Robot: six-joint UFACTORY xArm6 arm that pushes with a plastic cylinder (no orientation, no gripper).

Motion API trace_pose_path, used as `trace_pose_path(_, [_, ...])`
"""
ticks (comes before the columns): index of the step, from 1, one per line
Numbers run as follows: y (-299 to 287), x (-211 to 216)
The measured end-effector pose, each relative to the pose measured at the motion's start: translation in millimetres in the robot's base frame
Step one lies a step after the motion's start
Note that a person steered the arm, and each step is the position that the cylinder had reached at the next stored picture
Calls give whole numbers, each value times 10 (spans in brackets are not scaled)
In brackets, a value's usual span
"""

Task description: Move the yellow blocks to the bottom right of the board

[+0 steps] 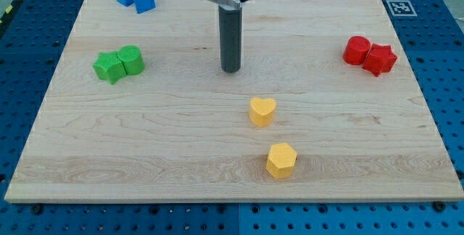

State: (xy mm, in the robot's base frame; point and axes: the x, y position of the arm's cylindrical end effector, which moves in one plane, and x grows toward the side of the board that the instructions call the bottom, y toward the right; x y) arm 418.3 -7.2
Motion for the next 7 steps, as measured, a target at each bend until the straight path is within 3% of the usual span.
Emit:
trace_pose_path(2, [0,551])
trace_pose_path(3, [75,579])
trace_pose_path(7, [1034,1217])
